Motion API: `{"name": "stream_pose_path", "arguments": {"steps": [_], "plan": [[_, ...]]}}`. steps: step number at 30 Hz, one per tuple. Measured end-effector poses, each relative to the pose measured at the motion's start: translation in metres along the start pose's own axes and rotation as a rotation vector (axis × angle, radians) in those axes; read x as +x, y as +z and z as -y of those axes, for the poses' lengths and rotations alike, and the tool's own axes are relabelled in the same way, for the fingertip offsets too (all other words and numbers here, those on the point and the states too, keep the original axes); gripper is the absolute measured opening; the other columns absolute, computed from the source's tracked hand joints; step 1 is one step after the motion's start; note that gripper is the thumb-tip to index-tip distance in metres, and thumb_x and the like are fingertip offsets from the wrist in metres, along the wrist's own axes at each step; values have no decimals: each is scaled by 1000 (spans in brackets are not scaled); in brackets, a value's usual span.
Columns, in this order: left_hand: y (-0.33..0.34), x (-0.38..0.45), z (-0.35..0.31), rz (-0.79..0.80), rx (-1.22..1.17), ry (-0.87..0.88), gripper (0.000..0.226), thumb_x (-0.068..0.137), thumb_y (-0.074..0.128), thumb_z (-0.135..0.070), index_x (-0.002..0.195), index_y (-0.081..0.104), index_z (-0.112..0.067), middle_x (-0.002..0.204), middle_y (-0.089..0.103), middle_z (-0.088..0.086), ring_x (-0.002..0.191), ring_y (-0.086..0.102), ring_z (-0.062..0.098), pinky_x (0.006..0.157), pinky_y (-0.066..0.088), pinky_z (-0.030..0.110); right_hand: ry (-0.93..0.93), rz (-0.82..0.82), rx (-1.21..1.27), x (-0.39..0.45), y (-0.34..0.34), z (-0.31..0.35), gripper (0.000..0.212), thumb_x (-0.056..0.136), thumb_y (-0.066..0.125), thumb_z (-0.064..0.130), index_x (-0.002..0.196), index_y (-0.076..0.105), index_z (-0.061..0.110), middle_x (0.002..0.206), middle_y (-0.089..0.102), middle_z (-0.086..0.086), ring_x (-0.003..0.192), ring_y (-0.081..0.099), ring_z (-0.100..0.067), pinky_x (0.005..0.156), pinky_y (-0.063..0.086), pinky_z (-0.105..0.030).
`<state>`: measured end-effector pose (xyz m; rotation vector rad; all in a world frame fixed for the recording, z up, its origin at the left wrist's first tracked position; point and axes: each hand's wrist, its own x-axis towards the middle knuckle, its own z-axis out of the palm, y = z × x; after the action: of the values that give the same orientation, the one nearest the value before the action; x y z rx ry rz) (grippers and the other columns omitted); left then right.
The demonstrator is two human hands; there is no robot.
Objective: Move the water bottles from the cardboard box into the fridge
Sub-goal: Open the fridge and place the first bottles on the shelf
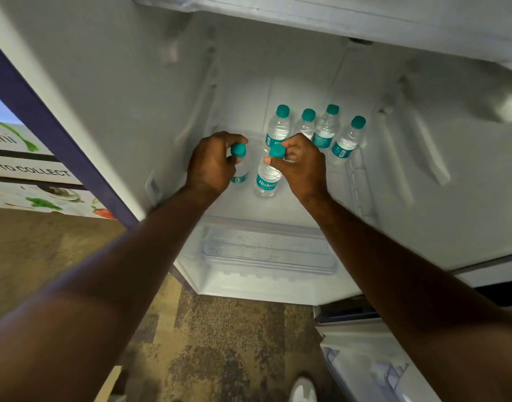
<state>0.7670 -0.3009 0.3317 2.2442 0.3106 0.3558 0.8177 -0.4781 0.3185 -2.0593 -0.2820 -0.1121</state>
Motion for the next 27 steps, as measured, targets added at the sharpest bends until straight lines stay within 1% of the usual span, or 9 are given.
{"name": "stream_pose_path", "arguments": {"steps": [4,8,10,12,15,17,21,25,27], "plan": [[0,-8,0,77,15,27,41,90,67,8,123,68,-17,133,64,1,112,59,11,100,37,10,7,-15,-29,-7,-1,-2,41,80,84,27,107,60,9,113,71,-3,98,69,-16,89,57,-27],[3,-6,-4,94,19,-14,41,90,66,9,122,66,-17,133,62,2,121,58,18,110,42,28,7,-5,-64,-11,0,-1,42,81,84,27,108,58,9,119,70,-4,102,68,-18,91,57,-29],[6,-9,-8,92,5,-10,35,91,68,3,120,66,-16,129,63,1,118,59,18,108,44,26,13,-6,-63,-13,0,-3,41,81,83,26,108,58,8,120,69,-5,104,68,-19,91,56,-30],[9,-11,-12,75,-13,-12,25,90,74,-11,114,68,-16,116,65,-1,107,61,16,101,48,22,24,-13,-65,-14,0,-4,42,82,82,27,110,57,8,121,69,-5,105,68,-20,92,56,-30],[10,-13,-12,43,-51,-52,21,86,79,-19,105,70,-13,102,64,-3,91,59,11,86,47,9,50,1,-62,-12,-2,-5,42,84,81,28,112,57,8,122,68,-4,105,67,-19,90,54,-25],[9,-14,-8,18,-108,-93,25,84,80,-18,106,70,-11,106,67,0,94,61,12,89,50,13,69,24,-43,-11,-3,-5,40,86,79,28,114,57,9,123,68,-3,107,66,-18,90,52,-23],[11,-17,-6,-32,-218,-193,38,82,82,-19,115,66,-11,116,67,3,101,62,15,95,51,23,116,69,-8,-12,0,-6,42,88,77,28,121,58,10,131,65,-4,116,64,-21,97,51,-29],[19,-23,-9,-117,-404,-266,38,85,80,-17,119,66,-11,117,67,-2,106,63,14,85,50,10,155,75,11,-13,5,-8,46,88,76,28,126,56,10,136,62,-4,120,62,-22,100,51,-31],[21,-24,-9,-118,-477,-280,38,87,77,-14,123,67,-11,122,68,-1,110,65,15,87,50,10,143,52,15,-14,6,-8,45,88,76,28,125,58,9,134,64,-4,119,63,-23,101,52,-33]]}}
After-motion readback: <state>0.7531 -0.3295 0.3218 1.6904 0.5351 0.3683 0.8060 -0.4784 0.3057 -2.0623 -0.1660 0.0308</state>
